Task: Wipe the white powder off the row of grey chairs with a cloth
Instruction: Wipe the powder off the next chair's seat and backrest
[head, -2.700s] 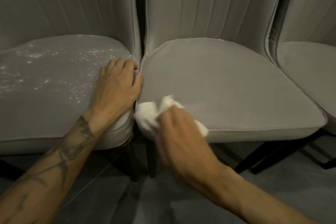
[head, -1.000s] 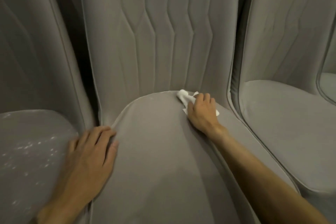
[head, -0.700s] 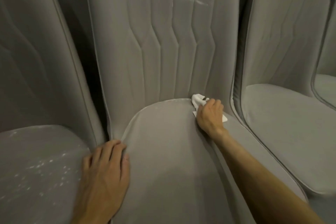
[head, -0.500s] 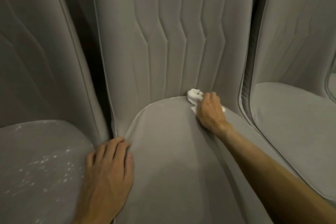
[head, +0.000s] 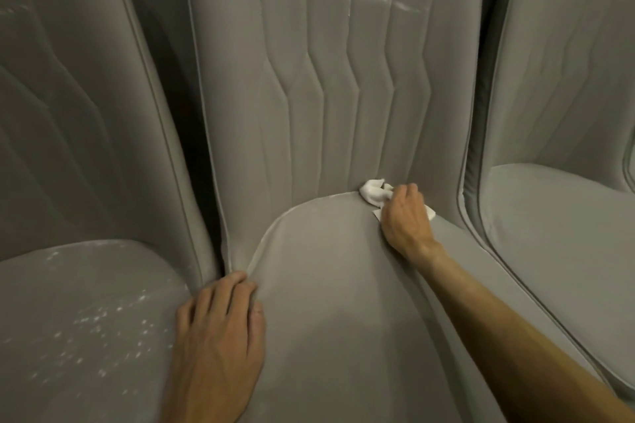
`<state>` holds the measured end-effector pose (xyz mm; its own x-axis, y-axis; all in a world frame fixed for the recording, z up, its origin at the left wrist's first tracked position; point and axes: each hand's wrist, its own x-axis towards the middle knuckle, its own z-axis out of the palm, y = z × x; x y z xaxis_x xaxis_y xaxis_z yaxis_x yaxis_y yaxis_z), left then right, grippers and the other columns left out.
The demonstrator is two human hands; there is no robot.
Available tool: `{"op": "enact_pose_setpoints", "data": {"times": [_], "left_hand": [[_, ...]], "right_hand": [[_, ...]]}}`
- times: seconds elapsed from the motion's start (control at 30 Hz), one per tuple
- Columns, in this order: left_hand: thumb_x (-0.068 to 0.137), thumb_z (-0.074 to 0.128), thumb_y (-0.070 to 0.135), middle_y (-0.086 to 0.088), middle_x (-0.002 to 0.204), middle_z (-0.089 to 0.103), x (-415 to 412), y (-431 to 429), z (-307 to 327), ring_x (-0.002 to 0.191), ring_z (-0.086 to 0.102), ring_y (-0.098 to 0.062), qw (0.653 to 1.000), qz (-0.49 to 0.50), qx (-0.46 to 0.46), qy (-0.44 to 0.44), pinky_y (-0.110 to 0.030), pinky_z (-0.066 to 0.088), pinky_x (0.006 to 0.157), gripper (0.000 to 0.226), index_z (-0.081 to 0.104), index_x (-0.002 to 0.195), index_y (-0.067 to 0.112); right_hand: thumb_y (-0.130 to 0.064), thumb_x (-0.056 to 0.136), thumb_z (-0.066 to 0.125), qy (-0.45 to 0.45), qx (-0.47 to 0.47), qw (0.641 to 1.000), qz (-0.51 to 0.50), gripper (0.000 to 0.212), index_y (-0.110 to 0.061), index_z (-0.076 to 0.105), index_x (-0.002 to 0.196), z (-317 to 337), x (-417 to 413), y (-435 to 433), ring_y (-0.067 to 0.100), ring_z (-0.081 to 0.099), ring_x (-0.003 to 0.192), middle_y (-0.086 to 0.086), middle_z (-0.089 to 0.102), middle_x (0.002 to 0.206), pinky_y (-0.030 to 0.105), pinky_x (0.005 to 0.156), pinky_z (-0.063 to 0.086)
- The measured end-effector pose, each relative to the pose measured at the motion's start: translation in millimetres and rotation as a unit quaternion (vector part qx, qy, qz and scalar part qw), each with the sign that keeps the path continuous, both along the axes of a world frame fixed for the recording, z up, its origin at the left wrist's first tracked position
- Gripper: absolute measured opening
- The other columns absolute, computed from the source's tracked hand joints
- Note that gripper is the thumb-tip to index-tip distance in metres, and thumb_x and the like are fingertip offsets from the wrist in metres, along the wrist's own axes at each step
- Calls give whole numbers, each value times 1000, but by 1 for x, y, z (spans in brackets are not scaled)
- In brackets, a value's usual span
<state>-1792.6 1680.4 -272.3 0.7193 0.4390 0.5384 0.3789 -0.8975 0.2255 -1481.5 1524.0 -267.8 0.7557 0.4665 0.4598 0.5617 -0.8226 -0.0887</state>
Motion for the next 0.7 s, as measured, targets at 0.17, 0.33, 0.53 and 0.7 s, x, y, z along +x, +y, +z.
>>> {"op": "enact_pose_setpoints", "data": {"times": [0.17,0.33,0.53,0.7], "left_hand": [[95,45,31,-4,122,69,2,0,-2,108,66,-30,1000,-5,7,-6,-46,40,90,35,73,108,16],[94,45,32,-3,122,70,2,0,-6,109,62,-27,1000,6,7,-17,-46,40,90,35,74,108,17],[93,46,30,-2,123,68,3,1,-5,110,64,-27,1000,-3,2,-16,-45,40,91,32,72,108,18],[94,45,30,-2,124,68,0,2,-4,111,66,-28,1000,-10,-4,-6,-45,39,93,33,72,109,18]], "right_hand": [[-29,88,27,98,24,989,105,49,6,59,101,-2,-21,64,41,52,92,25,59,100,44,77,41],[-1,90,58,39,25,994,102,10,5,60,96,1,-2,13,40,57,88,21,61,93,47,70,52],[-16,87,40,58,27,983,174,33,7,64,94,-6,-26,61,40,55,86,26,60,91,46,79,45],[-4,90,47,86,29,967,237,23,5,57,108,3,-38,65,38,55,100,24,59,107,34,94,36]]}}
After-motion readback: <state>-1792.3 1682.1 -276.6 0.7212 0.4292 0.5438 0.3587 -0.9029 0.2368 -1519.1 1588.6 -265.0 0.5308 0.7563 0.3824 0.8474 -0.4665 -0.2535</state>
